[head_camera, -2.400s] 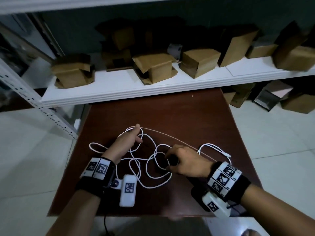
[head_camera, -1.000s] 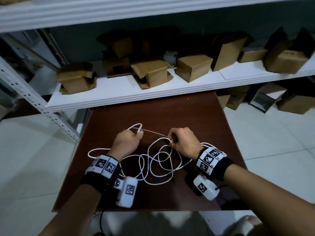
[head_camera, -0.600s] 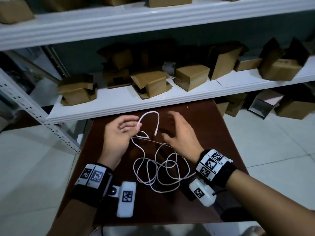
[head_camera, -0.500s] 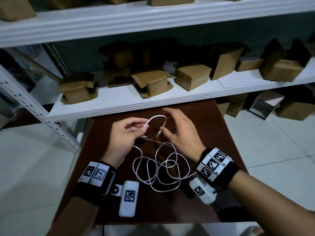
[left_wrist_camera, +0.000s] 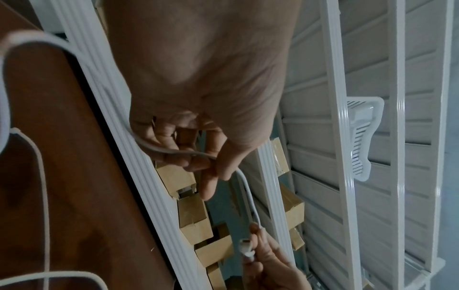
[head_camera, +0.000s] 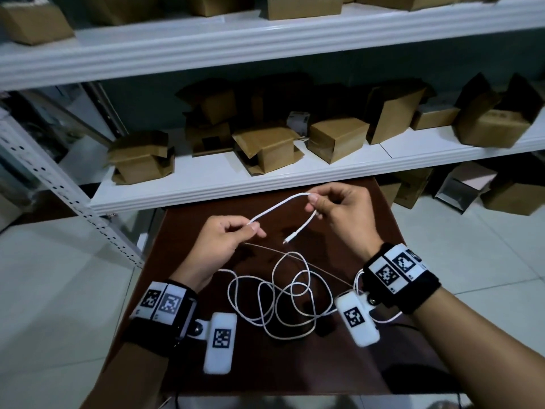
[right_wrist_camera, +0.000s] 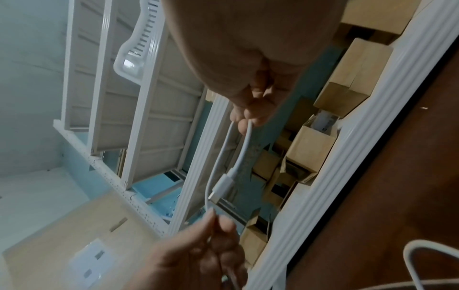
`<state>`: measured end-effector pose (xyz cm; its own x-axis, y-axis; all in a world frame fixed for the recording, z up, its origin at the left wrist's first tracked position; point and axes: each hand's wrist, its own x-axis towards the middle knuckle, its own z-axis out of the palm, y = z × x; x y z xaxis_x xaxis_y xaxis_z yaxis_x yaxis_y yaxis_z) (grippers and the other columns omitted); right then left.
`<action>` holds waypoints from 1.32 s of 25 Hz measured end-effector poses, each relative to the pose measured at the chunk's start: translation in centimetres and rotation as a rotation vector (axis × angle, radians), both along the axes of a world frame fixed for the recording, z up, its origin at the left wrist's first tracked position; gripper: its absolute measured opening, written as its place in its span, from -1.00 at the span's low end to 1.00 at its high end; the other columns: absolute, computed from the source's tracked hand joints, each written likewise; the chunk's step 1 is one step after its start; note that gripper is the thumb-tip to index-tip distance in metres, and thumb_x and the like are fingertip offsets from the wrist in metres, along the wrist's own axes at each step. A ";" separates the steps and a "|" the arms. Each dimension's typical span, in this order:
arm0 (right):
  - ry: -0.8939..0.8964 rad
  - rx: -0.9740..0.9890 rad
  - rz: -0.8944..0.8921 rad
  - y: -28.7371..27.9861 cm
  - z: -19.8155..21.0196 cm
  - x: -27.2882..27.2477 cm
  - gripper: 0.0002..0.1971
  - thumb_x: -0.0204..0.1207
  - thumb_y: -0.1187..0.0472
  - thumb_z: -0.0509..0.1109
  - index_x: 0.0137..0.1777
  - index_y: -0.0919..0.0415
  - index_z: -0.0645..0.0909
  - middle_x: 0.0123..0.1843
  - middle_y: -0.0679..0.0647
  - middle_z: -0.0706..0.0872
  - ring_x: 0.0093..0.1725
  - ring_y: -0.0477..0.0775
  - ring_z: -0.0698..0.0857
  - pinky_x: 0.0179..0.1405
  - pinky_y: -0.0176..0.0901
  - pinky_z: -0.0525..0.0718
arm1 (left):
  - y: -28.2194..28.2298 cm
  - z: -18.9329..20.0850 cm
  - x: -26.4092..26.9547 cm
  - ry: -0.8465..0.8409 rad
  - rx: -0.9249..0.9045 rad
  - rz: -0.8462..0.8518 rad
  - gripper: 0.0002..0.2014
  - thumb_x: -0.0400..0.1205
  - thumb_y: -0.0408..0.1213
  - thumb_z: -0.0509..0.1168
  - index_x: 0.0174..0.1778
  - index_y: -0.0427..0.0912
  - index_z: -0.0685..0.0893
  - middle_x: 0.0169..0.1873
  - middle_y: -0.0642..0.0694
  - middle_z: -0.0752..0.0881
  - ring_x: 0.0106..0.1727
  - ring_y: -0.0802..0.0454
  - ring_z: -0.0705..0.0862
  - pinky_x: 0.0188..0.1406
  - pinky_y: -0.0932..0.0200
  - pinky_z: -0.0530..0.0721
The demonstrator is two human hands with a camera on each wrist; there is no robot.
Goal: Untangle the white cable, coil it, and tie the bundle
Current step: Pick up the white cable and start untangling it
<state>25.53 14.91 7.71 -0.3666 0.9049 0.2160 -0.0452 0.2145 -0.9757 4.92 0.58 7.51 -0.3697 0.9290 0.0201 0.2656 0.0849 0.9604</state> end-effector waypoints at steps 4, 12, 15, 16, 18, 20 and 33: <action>0.060 -0.095 0.014 0.4 0.4 0.6 -0.97 0.58 0.44 0.54 -0.03 0.44 0.77 -0.30 0.23 0.87 -0.44 -0.04 0.68 -0.33 -0.31 0.69 | 0.3 -0.3 -0.1 -0.195 0.049 0.058 -0.75 0.80 -0.27 0.34 -0.02 -0.22 0.92 -0.33 -0.15 0.53 -0.30 0.03 0.43 -0.23 0.20 0.37; 0.111 -0.190 0.093 -1.7 -0.1 -0.6 -0.90 0.49 0.49 0.60 -0.07 0.43 0.73 -0.29 0.40 0.72 -0.33 0.06 0.82 -0.25 -0.23 0.81 | 1.0 0.0 2.4 -0.415 -0.011 0.038 -0.68 0.88 -0.28 0.16 0.16 -0.30 0.83 -0.10 -0.13 0.85 -0.20 0.07 0.70 -0.33 0.31 0.57; 0.104 -0.183 0.099 -1.8 -0.5 -0.9 -0.89 0.48 0.46 0.63 -0.12 0.35 0.74 -0.33 0.28 0.76 -0.38 0.03 0.77 -0.24 -0.20 0.80 | 0.9 0.3 2.9 -0.385 -0.085 -0.012 -0.66 0.90 -0.20 0.14 0.24 -0.27 0.80 0.09 -0.17 0.91 0.00 -0.07 0.89 -0.20 0.26 0.73; 0.096 -0.174 0.108 -1.8 -0.6 -0.9 -0.89 0.48 0.46 0.63 -0.11 0.36 0.75 -0.36 0.23 0.77 -0.37 0.04 0.76 -0.23 -0.19 0.80 | 0.8 0.5 2.9 -0.391 -0.091 -0.021 -0.65 0.90 -0.19 0.12 0.25 -0.27 0.79 0.09 -0.20 0.91 0.04 -0.14 0.91 -0.14 0.21 0.77; 0.077 -0.157 0.140 -1.9 -0.8 -1.0 -0.89 0.47 0.46 0.63 -0.08 0.39 0.75 -0.41 0.16 0.76 -0.31 0.12 0.77 -0.23 -0.19 0.81 | 0.6 1.0 2.7 -0.409 -0.096 -0.033 -0.65 0.91 -0.18 0.10 0.28 -0.29 0.75 0.06 -0.26 0.91 0.05 -0.27 0.91 -0.06 0.13 0.82; 0.065 -0.156 0.170 -2.1 -1.0 -1.1 -0.86 0.46 0.48 0.63 -0.05 0.46 0.74 -0.42 0.18 0.74 -0.31 0.14 0.78 -0.25 -0.19 0.81 | 0.5 1.3 2.5 -0.413 -0.097 -0.030 -0.65 0.92 -0.18 0.09 0.29 -0.31 0.73 0.04 -0.29 0.91 0.02 -0.33 0.91 -0.03 0.06 0.85; 0.016 -0.142 0.243 -2.2 -0.8 -1.0 -0.83 0.46 0.48 0.60 0.03 0.50 0.79 -0.29 0.34 0.78 -0.36 0.00 0.79 -0.27 -0.28 0.80 | 0.7 0.2 2.1 -0.212 -0.072 -0.065 -0.70 0.88 -0.29 0.19 0.20 -0.38 0.80 -0.20 -0.32 0.88 -0.50 0.13 0.57 -0.52 0.36 0.45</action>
